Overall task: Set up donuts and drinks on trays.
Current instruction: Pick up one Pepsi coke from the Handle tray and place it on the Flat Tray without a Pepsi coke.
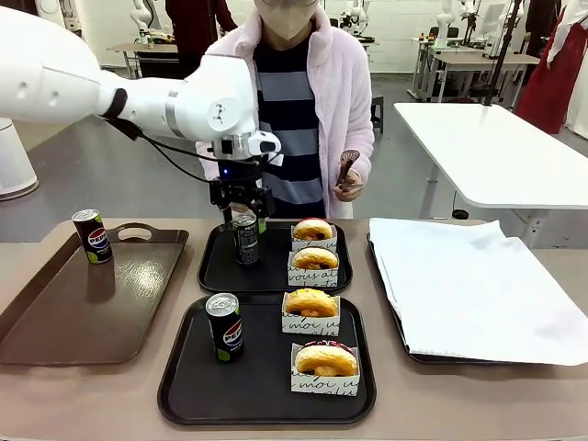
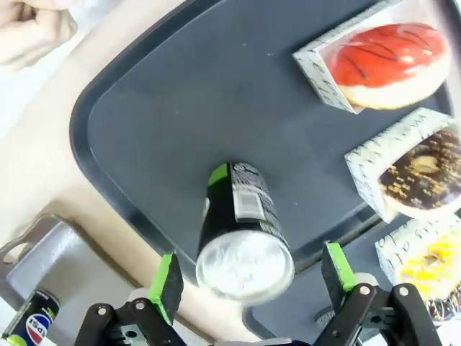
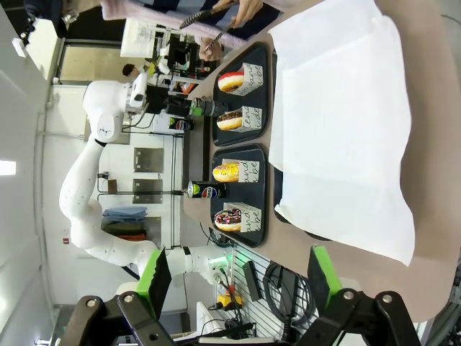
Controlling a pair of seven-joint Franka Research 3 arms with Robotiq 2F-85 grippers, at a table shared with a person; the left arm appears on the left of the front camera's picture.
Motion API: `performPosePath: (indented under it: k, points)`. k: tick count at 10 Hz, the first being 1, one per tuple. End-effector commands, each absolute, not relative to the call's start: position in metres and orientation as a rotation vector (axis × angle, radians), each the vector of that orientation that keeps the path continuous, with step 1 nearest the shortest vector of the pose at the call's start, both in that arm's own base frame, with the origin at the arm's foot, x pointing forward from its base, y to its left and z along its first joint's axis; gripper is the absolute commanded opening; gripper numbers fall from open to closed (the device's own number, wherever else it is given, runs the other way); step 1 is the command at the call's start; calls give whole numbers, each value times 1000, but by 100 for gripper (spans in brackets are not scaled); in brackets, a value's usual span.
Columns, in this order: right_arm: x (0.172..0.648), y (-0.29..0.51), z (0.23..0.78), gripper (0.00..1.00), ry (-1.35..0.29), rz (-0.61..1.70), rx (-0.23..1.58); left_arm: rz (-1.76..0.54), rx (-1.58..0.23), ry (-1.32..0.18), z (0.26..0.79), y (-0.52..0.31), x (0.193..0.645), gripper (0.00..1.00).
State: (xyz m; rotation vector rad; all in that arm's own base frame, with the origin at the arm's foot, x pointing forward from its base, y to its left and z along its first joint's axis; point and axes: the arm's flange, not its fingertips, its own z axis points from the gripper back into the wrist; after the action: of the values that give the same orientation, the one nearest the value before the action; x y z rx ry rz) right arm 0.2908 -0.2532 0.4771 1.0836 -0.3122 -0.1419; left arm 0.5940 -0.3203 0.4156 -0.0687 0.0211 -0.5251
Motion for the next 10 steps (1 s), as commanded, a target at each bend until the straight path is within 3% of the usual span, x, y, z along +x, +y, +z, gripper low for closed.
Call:
performPosePath:
  k: [1, 4, 10]
  points:
    - [291, -253, 477, 100, -330, -136, 1098, -547, -139, -2, 464, -283, 553, 100]
    - [291, -253, 477, 100, -330, -136, 1098, -542, -151, -11, 499, -223, 515, 100]
    - [291, -253, 477, 100, -330, -136, 1098, -484, -180, -77, 489, -111, 462, 100]
